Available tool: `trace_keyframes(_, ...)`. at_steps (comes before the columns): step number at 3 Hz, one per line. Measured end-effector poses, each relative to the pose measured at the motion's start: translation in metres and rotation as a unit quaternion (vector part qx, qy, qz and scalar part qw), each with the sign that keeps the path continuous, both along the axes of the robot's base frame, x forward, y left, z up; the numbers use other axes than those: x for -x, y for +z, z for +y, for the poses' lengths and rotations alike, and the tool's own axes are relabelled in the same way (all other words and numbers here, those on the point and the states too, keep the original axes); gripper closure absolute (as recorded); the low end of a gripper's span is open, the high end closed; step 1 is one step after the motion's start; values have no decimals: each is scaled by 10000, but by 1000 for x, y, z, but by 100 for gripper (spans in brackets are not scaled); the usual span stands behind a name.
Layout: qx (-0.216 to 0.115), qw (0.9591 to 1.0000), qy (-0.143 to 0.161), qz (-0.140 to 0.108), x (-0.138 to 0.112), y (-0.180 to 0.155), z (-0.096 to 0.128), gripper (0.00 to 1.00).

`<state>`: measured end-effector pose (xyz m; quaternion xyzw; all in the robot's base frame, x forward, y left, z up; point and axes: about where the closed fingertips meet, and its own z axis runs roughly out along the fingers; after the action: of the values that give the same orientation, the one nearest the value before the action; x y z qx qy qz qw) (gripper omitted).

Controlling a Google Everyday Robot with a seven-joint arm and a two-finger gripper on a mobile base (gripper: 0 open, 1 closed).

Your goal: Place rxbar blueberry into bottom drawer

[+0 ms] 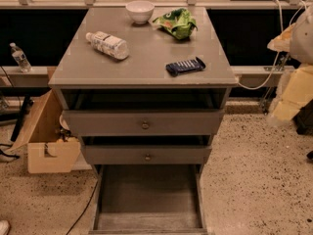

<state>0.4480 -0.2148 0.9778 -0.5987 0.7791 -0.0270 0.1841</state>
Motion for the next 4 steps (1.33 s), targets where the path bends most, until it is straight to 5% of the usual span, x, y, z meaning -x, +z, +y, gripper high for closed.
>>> trace_keyframes(1,-362,9984,373,-240,-51,-7,23,0)
trace_keyframes(3,-940,9876,1228,-265,-156,-44,99,0)
trace_keyframes(4,-940,9876,1228,-265,-156,-44,99,0)
